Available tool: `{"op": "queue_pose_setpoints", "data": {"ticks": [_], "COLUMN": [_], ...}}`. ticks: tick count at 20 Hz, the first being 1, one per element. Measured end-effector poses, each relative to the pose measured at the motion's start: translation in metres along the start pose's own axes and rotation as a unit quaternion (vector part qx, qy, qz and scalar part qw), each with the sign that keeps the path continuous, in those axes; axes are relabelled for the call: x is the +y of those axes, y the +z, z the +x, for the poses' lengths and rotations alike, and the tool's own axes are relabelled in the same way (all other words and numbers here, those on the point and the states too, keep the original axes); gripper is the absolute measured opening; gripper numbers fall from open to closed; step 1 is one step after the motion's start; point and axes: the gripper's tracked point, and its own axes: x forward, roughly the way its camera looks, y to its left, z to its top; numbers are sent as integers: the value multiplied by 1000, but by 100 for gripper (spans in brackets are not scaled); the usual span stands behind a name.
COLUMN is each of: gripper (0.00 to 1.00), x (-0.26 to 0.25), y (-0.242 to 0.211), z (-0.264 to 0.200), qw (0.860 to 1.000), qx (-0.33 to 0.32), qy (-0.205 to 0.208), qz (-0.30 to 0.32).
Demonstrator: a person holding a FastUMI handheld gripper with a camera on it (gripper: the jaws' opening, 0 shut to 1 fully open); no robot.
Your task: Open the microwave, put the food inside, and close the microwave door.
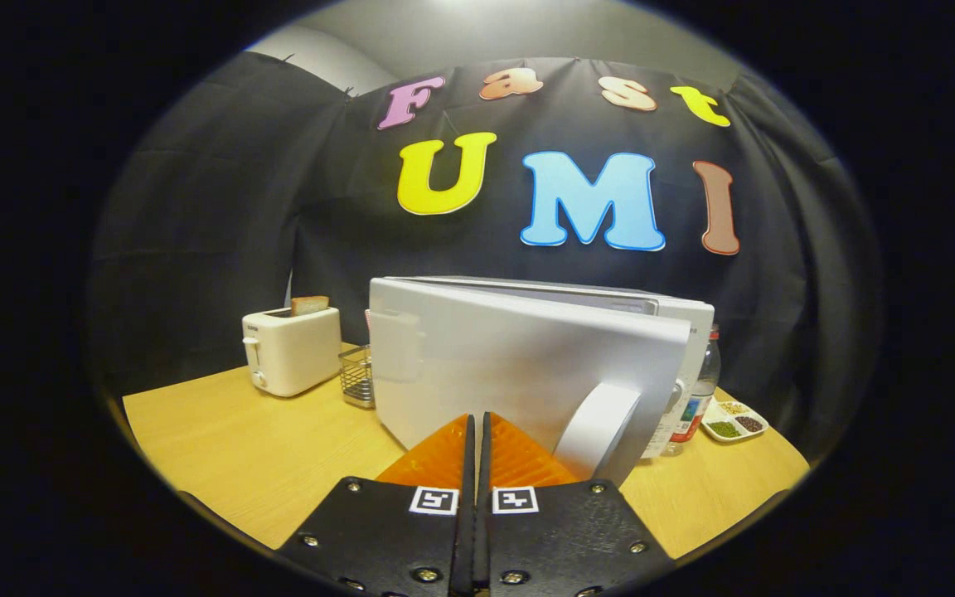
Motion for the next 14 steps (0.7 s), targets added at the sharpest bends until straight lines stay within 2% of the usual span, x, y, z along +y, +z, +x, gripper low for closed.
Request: {"op": "queue_pose_setpoints", "data": {"ticks": [9, 14], "gripper": [1, 1], "x": [-50, -62], "y": [-2, 0], "z": [46, 71], "qw": [997, 995], "qx": [28, 39], "qy": [-63, -80], "qz": [31, 37]}}
